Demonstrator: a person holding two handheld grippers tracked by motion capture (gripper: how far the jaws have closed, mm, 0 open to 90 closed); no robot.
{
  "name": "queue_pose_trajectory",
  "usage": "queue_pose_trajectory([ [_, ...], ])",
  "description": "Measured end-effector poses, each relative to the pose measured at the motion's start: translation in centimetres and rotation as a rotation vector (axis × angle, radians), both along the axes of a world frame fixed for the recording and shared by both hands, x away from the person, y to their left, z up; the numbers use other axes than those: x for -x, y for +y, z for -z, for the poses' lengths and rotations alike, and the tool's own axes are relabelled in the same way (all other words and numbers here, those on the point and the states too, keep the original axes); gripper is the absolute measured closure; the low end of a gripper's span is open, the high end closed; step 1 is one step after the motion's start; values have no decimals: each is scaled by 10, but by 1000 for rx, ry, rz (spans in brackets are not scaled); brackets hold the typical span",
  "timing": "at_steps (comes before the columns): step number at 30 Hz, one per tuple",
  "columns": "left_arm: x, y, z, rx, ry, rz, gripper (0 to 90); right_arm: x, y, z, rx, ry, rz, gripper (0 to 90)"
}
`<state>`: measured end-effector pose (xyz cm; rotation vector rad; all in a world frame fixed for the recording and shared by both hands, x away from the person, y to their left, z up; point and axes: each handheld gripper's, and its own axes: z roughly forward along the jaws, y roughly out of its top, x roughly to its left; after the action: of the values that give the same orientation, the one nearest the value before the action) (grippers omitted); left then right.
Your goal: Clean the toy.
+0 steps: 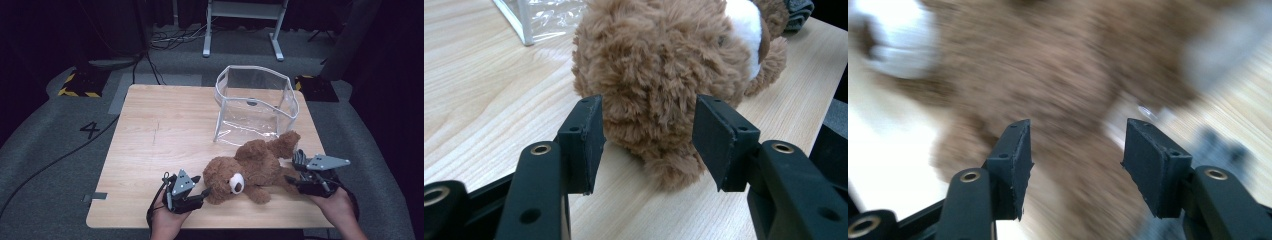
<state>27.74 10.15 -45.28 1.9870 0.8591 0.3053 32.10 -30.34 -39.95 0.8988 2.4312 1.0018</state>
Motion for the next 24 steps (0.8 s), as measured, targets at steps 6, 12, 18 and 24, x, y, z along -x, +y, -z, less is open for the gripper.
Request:
queue_pose_trajectory([
  [6, -1, 2, 1, 13, 12, -1, 467, 2, 44, -2, 14, -22, -140, 455],
  [12, 0, 5, 1, 18, 14, -4, 469, -20, 85, 14, 101, -17, -203, 408],
  [18, 0, 8, 2, 32, 28, -11, 469, -32, 105, 23, 212, -41, -205, 390],
  [24, 1, 10, 2, 29, 26, -19, 469, -41, 120, 27, 315, -87, -200, 453],
])
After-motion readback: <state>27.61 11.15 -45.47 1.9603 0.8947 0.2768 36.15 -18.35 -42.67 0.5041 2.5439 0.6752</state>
